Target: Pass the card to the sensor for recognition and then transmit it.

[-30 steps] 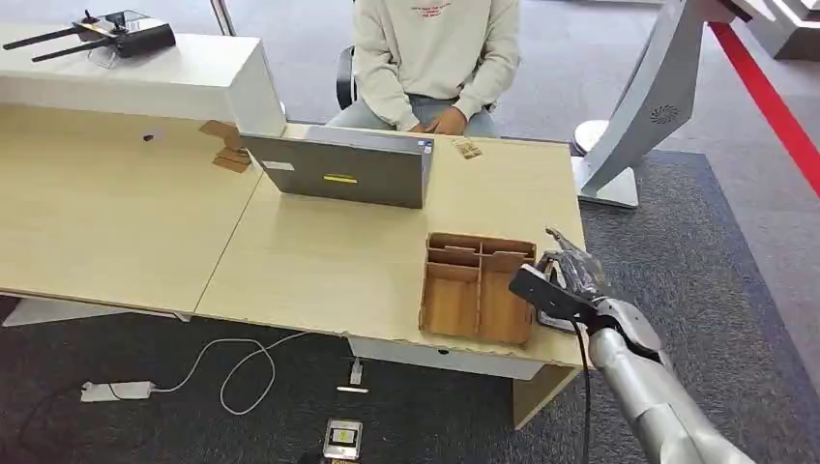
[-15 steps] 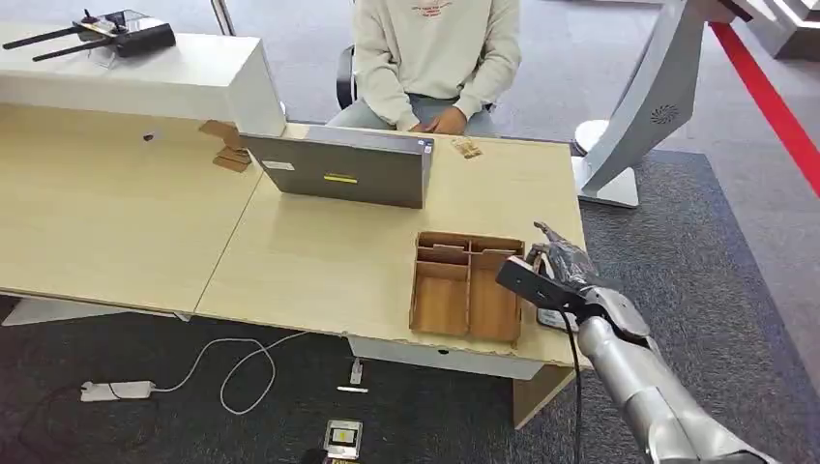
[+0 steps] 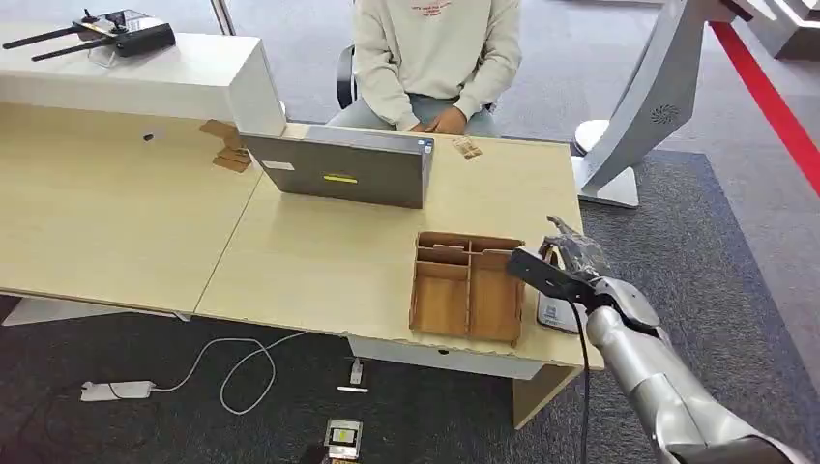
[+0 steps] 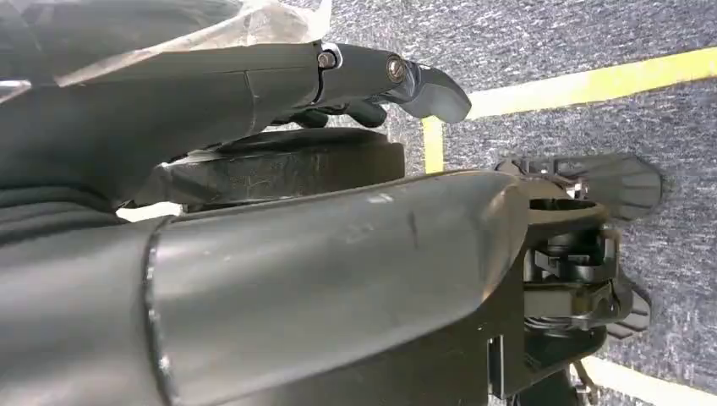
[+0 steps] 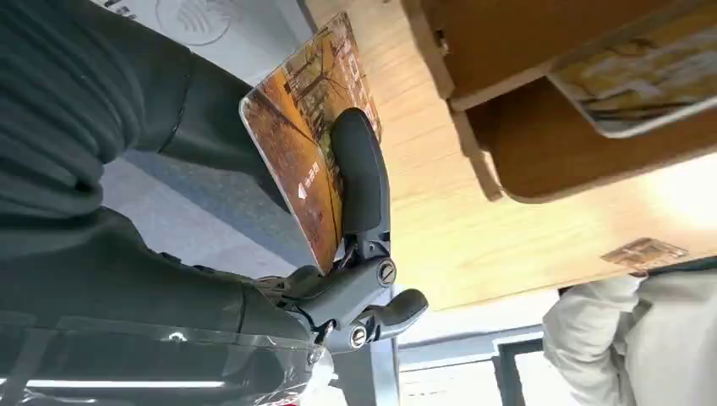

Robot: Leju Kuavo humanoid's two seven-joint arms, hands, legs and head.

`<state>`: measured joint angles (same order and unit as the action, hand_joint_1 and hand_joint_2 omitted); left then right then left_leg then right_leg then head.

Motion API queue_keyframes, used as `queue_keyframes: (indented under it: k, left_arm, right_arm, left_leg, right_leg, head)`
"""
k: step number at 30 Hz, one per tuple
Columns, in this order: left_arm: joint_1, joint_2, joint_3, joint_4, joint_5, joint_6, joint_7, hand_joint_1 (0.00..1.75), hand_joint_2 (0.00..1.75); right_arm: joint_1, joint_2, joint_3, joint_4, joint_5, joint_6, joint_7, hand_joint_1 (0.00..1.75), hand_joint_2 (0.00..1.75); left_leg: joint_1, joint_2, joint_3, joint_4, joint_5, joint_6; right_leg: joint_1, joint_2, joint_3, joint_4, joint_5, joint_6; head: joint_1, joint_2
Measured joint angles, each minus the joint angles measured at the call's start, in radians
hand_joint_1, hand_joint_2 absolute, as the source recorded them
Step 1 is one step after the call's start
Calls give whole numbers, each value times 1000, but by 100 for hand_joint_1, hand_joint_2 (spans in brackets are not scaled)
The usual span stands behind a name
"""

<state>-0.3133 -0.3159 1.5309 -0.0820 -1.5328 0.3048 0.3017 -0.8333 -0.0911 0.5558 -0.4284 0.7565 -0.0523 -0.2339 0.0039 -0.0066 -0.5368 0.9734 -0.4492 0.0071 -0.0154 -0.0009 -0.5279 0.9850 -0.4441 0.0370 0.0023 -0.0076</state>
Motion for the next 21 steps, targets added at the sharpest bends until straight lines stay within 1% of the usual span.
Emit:
queue_keyframes:
  k: [6,15,21]
  left_arm:
    - [0,0,0,-1,4,-1,0,0,0]
    - [0,0,0,-4,11,-12,6,0,0]
    - [0,0,0,-5,30,-6,15,0,0]
  right_arm:
    - [-1,-13,2,22,6,14,31,175,175]
    - [0,-48,2,48,-5,14,43,175,175]
    - [1,-68,0,60,-19,9,60,175,175]
  left_leg:
    - [0,0,0,0,0,0]
    - [0,0,0,0,0,0]
    - [0,0,0,0,0,0]
  right_leg:
    - [0,0,0,0,0,0]
    - [-1,0,0,0,0,0]
    - [-1,0,0,0,0,0]
  head:
    - [0,0]
    - [0,0]
    - [0,0]
